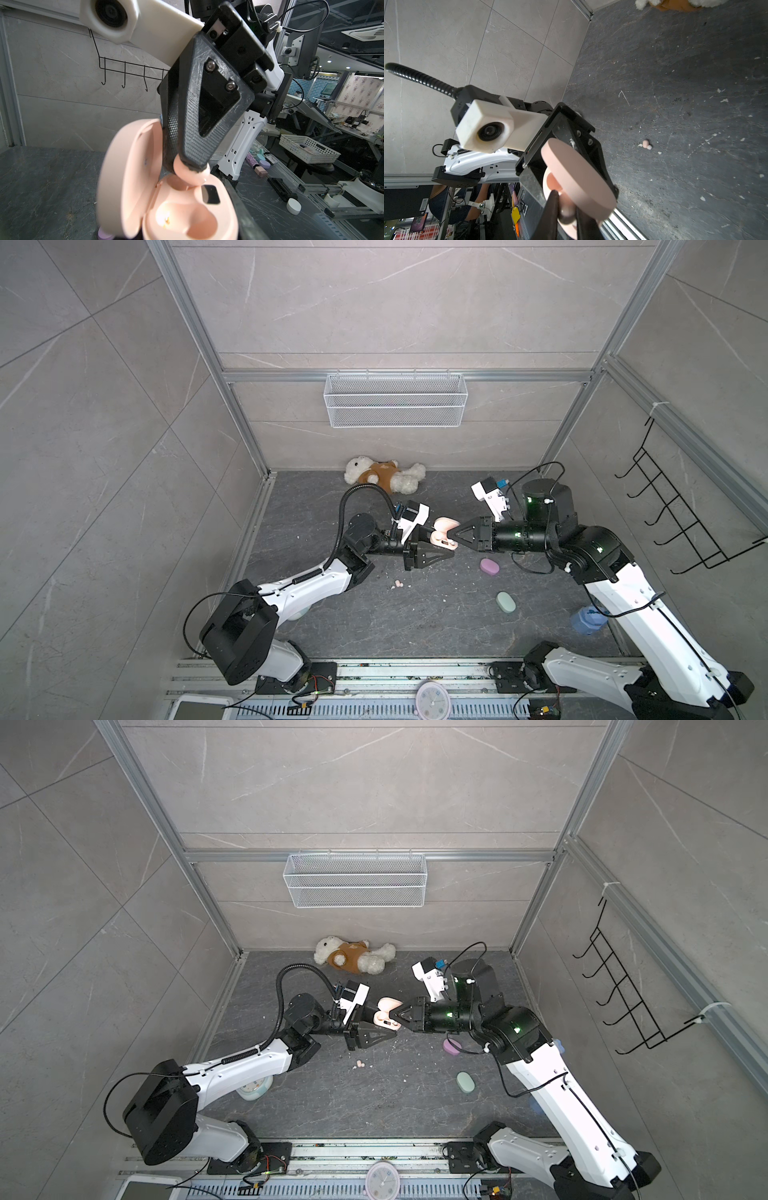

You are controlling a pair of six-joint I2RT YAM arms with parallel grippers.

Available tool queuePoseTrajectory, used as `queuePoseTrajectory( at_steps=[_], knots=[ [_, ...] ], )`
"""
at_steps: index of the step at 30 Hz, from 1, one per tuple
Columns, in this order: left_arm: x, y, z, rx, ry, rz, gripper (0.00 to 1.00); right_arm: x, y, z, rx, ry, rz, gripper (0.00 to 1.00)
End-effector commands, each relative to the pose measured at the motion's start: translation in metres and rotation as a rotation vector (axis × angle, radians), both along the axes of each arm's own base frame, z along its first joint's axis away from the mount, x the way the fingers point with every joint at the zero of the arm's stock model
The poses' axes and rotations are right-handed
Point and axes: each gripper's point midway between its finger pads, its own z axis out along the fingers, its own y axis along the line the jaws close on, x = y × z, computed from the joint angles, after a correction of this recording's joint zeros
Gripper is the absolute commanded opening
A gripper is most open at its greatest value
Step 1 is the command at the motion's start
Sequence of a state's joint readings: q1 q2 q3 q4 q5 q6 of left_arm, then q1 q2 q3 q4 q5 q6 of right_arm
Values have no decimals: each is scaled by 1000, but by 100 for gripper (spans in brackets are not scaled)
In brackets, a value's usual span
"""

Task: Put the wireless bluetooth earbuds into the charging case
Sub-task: 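Lower the held earbud toward the case slot beside the left gripper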

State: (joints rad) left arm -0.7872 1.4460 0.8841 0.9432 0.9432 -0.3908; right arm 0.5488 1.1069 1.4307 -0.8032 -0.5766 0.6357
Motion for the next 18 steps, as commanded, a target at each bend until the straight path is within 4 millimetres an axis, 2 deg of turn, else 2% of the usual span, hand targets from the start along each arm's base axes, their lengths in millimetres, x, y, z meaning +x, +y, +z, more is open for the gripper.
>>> queuePoseTrajectory(
  at_steps=[1, 13, 18],
  knots=[
    [-11, 5, 36, -99, -114, -10, 19, -4, -3, -8, -37, 28, 1, 18],
    [-12, 5, 37, -93, -113, -11, 19, 1, -8, -4, -67, 8, -26, 33],
    [-13, 5, 36, -89, -114, -11, 19, 4, -7, -1, -72, 6, -30, 47]
  ],
)
